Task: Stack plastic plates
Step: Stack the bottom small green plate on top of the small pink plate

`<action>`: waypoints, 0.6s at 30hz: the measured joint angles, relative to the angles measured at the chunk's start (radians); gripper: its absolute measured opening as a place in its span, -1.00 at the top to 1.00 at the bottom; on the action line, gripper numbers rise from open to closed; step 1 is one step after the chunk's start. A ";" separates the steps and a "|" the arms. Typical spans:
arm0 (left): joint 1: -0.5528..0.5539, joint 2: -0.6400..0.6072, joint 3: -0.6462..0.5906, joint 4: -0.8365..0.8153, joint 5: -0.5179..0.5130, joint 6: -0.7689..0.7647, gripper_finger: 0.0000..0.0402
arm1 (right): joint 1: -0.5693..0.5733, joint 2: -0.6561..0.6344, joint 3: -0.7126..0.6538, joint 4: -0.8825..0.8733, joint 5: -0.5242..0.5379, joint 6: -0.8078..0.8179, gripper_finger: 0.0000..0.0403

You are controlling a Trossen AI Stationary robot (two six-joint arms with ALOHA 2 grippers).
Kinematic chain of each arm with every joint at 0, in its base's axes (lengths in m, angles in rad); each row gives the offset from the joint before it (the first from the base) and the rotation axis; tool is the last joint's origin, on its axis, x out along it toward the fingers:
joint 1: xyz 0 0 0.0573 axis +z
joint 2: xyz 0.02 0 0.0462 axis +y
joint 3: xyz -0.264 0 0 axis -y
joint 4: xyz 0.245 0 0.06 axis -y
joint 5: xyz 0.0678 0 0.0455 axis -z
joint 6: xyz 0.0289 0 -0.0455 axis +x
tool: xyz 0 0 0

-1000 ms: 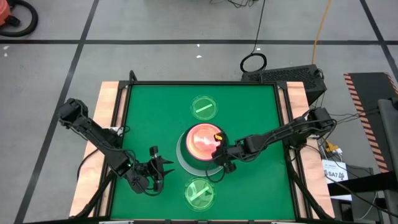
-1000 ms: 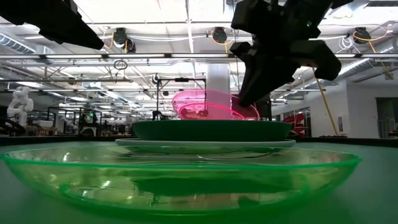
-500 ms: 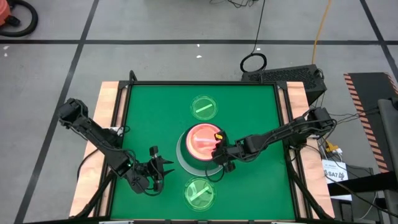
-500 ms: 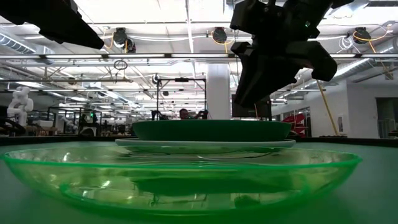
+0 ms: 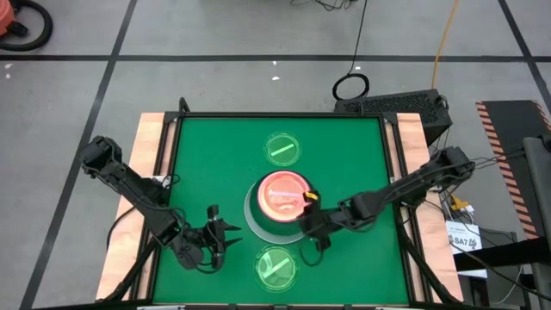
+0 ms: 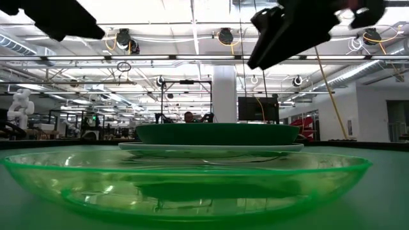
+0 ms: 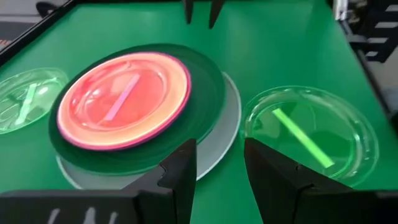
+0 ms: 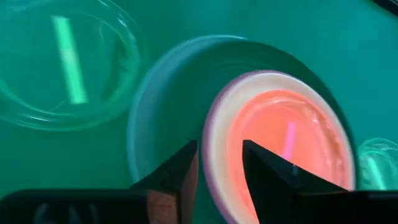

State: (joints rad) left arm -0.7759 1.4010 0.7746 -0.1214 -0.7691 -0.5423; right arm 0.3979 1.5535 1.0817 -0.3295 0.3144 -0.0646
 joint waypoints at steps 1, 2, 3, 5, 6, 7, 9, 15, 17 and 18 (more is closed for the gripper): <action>-0.004 0.000 0.000 0.015 0.003 0.011 0.29 | 0.014 -0.001 0.000 -0.003 -0.001 0.018 0.42; -0.006 0.000 0.000 0.033 0.011 0.024 0.29 | 0.029 -0.002 0.000 -0.009 -0.001 0.035 0.43; -0.009 0.002 0.000 0.051 0.021 0.039 0.29 | 0.044 -0.002 0.000 -0.013 -0.001 0.052 0.43; -0.011 0.019 0.000 0.102 0.051 0.084 0.29 | 0.074 -0.003 0.000 -0.012 0.000 0.090 0.44; -0.012 0.029 0.000 0.122 0.072 0.114 0.29 | 0.088 -0.003 0.000 -0.011 0.000 0.110 0.45; -0.013 0.043 0.000 0.152 0.104 0.136 0.29 | 0.102 -0.003 0.000 -0.010 0.000 0.131 0.46; -0.010 0.079 0.001 0.222 0.185 0.150 0.29 | 0.130 -0.003 0.000 0.002 0.002 0.165 0.47; 0.012 0.169 0.046 0.250 0.268 0.291 0.29 | 0.208 -0.003 0.000 0.018 0.084 0.228 0.51; 0.009 0.206 0.090 0.235 0.279 0.347 0.29 | 0.228 -0.003 0.000 0.018 0.106 0.242 0.51; 0.008 0.224 0.117 0.212 0.283 0.375 0.29 | 0.235 -0.003 0.000 0.018 0.109 0.245 0.51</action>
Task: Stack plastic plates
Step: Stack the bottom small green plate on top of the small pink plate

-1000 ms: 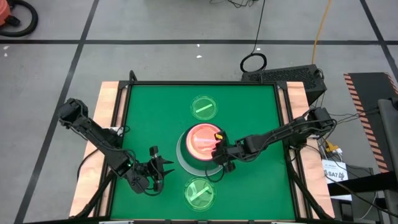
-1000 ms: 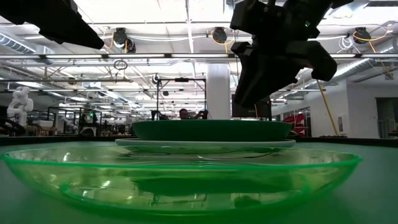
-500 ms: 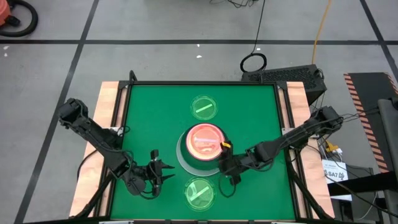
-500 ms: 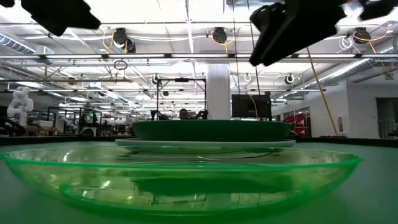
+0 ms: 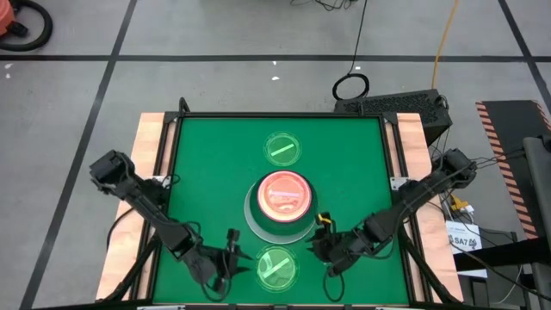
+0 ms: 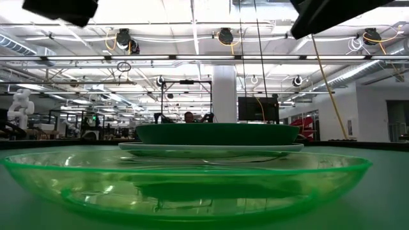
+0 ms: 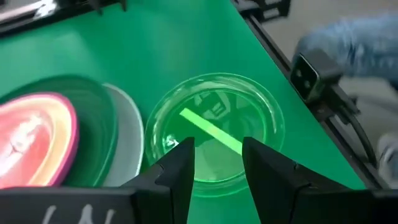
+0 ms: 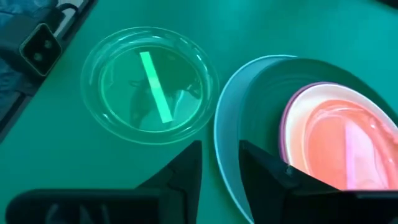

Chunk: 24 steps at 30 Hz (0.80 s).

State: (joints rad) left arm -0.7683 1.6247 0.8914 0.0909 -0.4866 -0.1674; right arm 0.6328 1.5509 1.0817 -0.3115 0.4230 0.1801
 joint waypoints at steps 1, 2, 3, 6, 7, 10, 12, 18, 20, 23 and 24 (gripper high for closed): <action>-0.003 0.019 0.032 -0.032 0.002 0.022 0.29 | 0.008 0.000 0.000 0.000 0.000 0.004 0.51; -0.006 0.042 0.073 -0.073 0.008 0.033 0.29 | 0.015 0.000 0.000 0.000 0.000 0.008 0.51; -0.007 0.064 0.118 -0.121 0.010 0.034 0.28 | 0.020 0.000 0.000 0.000 0.001 0.010 0.51; -0.007 0.143 0.274 -0.323 0.012 0.014 0.21 | 0.030 0.000 0.000 0.000 0.001 0.018 0.51; -0.007 0.172 0.327 -0.382 0.012 0.008 0.16 | 0.031 0.000 0.000 0.000 0.004 0.022 0.51; -0.013 0.254 0.461 -0.502 0.015 0.015 -0.04 | 0.043 0.000 0.000 0.001 0.031 0.031 0.51; -0.022 0.299 0.526 -0.549 0.016 0.044 -0.17 | 0.044 0.000 0.000 0.000 0.033 0.045 0.51; -0.048 0.368 0.638 -0.649 0.057 0.088 -0.30 | 0.057 0.000 0.000 0.004 0.052 0.095 0.51; -0.055 0.368 0.639 -0.648 0.083 0.081 -0.27 | 0.062 0.000 0.000 0.007 0.052 0.104 0.51; -0.065 0.368 0.639 -0.673 0.084 0.079 -0.20 | 0.071 0.000 0.000 0.012 0.055 0.115 0.51; -0.065 0.368 0.639 -0.684 0.075 0.079 -0.18 | 0.071 0.000 0.000 0.019 0.059 0.115 0.51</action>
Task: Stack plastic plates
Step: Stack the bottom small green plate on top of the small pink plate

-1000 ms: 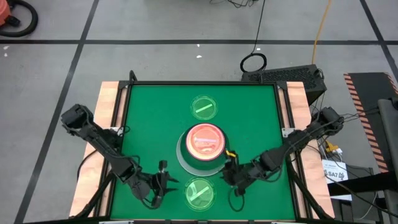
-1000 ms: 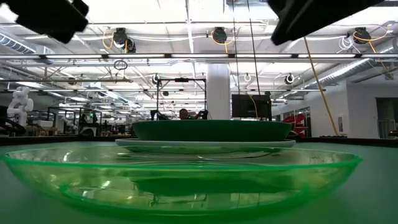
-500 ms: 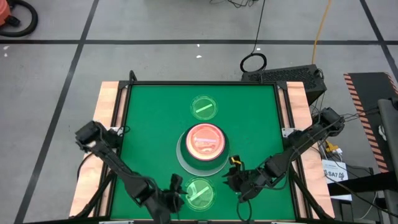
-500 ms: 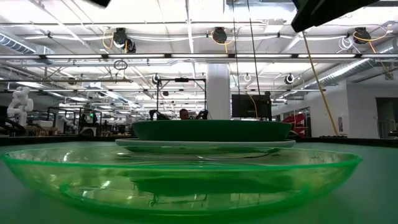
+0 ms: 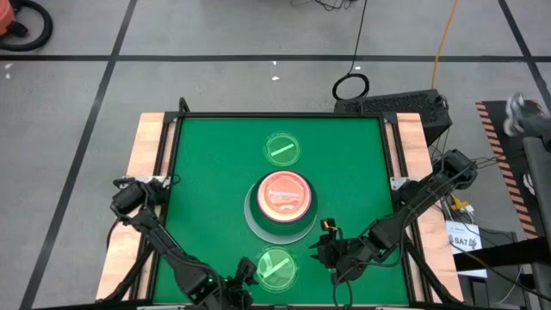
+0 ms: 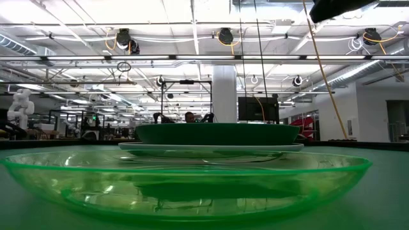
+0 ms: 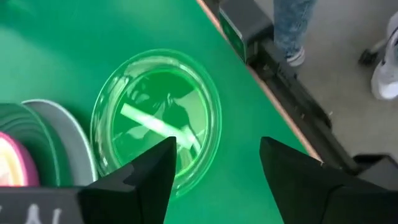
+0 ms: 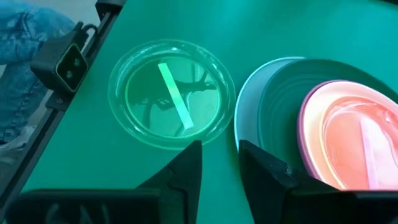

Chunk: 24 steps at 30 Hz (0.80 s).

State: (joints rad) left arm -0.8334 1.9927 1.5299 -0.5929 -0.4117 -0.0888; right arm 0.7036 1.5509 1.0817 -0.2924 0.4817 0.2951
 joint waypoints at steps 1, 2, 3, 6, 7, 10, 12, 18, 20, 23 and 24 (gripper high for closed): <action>0.000 0.004 0.000 -0.006 -0.006 -0.002 -0.16 | 0.000 0.000 0.000 0.005 0.008 0.001 0.51; 0.004 0.012 0.001 -0.003 -0.007 -0.003 -0.13 | 0.001 0.000 0.000 0.007 0.018 0.005 0.51; 0.007 0.021 0.001 -0.004 -0.008 0.000 -0.11 | 0.001 0.000 0.000 0.012 0.022 0.007 0.51; 0.015 0.060 0.000 -0.010 -0.019 0.019 -0.04 | 0.001 0.000 0.000 0.033 0.021 0.007 0.51; 0.019 0.073 0.000 -0.011 -0.020 0.025 -0.02 | 0.002 0.000 0.000 0.036 0.021 0.009 0.51; 0.025 0.107 0.000 -0.011 -0.020 0.021 0.05 | 0.006 0.000 0.000 0.034 0.022 0.016 0.51; 0.028 0.119 0.000 -0.010 -0.023 0.015 0.08 | 0.008 0.000 0.000 0.034 0.022 0.016 0.51; 0.033 0.138 -0.001 -0.005 -0.050 -0.006 0.15 | 0.012 0.000 0.000 0.034 0.023 0.015 0.51; 0.038 0.149 -0.001 0.001 -0.050 -0.010 0.17 | 0.012 0.000 0.000 0.034 0.023 0.013 0.51; 0.045 0.162 -0.002 0.000 -0.050 -0.016 0.19 | 0.012 0.000 0.000 0.032 0.024 0.011 0.51; 0.047 0.167 0.000 0.003 -0.050 -0.017 0.20 | 0.012 0.001 0.000 0.032 0.024 0.011 0.51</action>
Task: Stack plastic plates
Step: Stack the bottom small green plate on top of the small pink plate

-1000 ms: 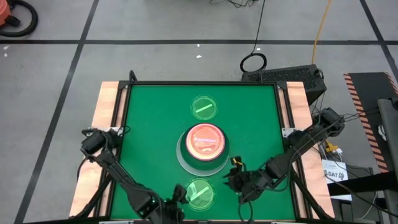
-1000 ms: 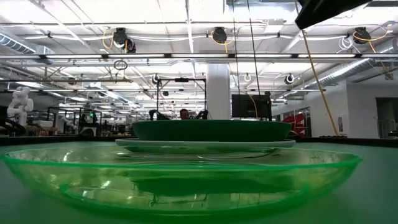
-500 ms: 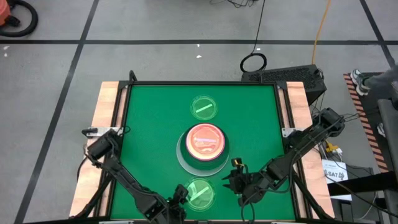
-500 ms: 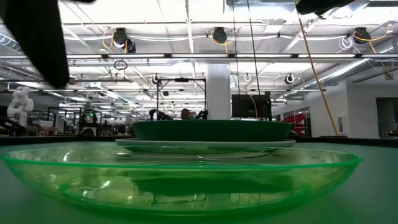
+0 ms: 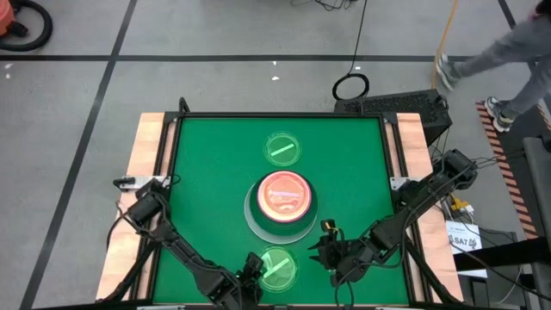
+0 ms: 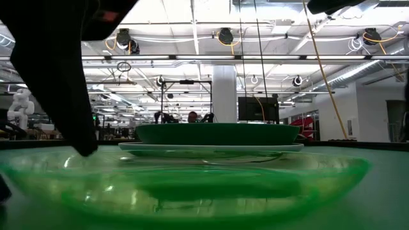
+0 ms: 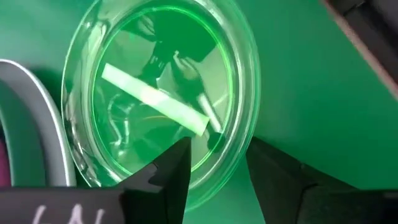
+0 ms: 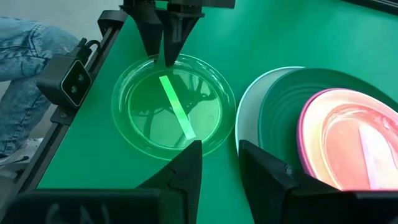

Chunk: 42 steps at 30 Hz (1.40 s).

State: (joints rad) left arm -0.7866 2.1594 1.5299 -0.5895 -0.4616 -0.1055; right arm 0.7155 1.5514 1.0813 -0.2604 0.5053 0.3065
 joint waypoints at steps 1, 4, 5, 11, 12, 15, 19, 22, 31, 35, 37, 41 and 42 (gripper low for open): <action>0.000 0.004 0.000 -0.004 -0.002 0.002 0.21 | 0.000 0.000 0.000 0.000 0.000 -0.001 0.51; 0.002 0.013 0.000 0.000 -0.002 0.004 0.25 | 0.000 0.000 0.000 -0.001 0.000 -0.002 0.51; 0.002 0.017 0.000 0.002 -0.002 0.011 0.28 | 0.000 0.000 0.000 -0.001 0.000 -0.003 0.51; 0.001 0.025 0.001 0.014 0.003 0.025 0.59 | 0.000 0.000 0.000 -0.002 0.000 -0.004 0.51; 0.001 0.025 0.001 0.015 0.003 0.025 0.65 | 0.000 0.000 0.000 -0.002 0.000 -0.004 0.51; 0.000 0.026 0.001 0.017 0.004 0.026 0.82 | 0.000 0.000 0.000 -0.002 0.000 -0.004 0.51; 0.001 0.028 0.001 0.018 -0.004 0.027 0.96 | 0.000 0.000 0.000 -0.002 0.000 -0.006 0.51; 0.002 0.029 0.000 0.016 -0.025 0.030 0.96 | 0.000 0.000 0.000 -0.002 0.001 -0.006 0.51; 0.001 0.022 0.028 0.006 -0.035 0.055 0.97 | 0.000 0.000 0.000 -0.003 0.000 -0.007 0.51; -0.001 0.022 0.073 -0.028 -0.034 0.068 0.97 | 0.000 0.000 0.000 -0.005 0.001 -0.007 0.51; -0.003 0.022 0.112 -0.062 -0.034 0.072 0.97 | 0.000 0.000 0.000 -0.007 0.001 -0.007 0.51; -0.003 0.022 0.194 -0.159 -0.035 0.077 0.97 | 0.000 0.000 0.000 -0.033 -0.001 -0.008 0.51; -0.003 0.022 0.218 -0.183 -0.035 0.079 0.97 | 0.000 0.000 0.000 -0.046 -0.001 -0.008 0.51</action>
State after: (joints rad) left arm -0.7895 2.1811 1.7474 -0.7725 -0.4968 -0.0264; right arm 0.7155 1.5517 1.0809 -0.3062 0.5042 0.2982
